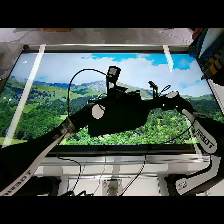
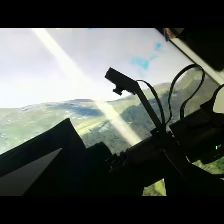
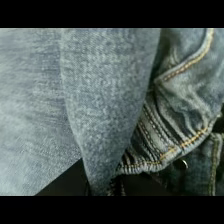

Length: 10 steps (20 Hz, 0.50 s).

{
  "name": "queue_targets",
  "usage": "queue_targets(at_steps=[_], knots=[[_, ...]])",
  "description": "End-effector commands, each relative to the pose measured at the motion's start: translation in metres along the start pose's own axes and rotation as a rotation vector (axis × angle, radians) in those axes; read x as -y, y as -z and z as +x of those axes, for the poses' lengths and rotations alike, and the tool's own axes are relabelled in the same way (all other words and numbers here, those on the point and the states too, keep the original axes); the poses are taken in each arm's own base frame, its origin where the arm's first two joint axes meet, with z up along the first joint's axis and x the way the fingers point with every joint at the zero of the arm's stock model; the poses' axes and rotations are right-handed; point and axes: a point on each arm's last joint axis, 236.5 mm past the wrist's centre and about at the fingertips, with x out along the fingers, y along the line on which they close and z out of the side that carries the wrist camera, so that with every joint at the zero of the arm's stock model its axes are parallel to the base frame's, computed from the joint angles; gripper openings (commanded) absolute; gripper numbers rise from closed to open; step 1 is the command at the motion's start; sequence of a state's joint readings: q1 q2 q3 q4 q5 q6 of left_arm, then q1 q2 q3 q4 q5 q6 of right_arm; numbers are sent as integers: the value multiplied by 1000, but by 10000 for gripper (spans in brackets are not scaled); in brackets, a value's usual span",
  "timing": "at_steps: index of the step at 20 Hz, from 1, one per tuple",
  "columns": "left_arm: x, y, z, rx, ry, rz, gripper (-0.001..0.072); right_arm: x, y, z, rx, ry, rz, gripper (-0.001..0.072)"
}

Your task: Fold the clothes and pants, and hang the long-sleeved shirts on hangers.

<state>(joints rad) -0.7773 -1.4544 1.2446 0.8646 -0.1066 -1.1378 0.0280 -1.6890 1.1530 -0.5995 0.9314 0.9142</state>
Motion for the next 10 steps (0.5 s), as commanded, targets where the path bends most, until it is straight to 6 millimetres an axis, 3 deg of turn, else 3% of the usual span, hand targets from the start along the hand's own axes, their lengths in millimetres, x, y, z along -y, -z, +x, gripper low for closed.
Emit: queue_targets(at_steps=[1,2,4,5,7,10], knots=[[-12,-2,-8,-33,-19,177,679,6,-36,-9,144,108,-28,24],[-20,-4,-17,-61,-27,223,590,10,-51,-29,204,128,-23,23],[-46,-6,-44,-150,-63,322,165,26,-86,-87,363,182,23,24],[-67,-6,-64,-215,-103,386,30,37,-101,-125,449,212,57,24],[-114,-9,-110,-334,-216,459,29,64,-117,-203,607,280,131,24],[-187,-27,-189,-410,-454,367,29,115,-104,-314,784,407,290,24]])
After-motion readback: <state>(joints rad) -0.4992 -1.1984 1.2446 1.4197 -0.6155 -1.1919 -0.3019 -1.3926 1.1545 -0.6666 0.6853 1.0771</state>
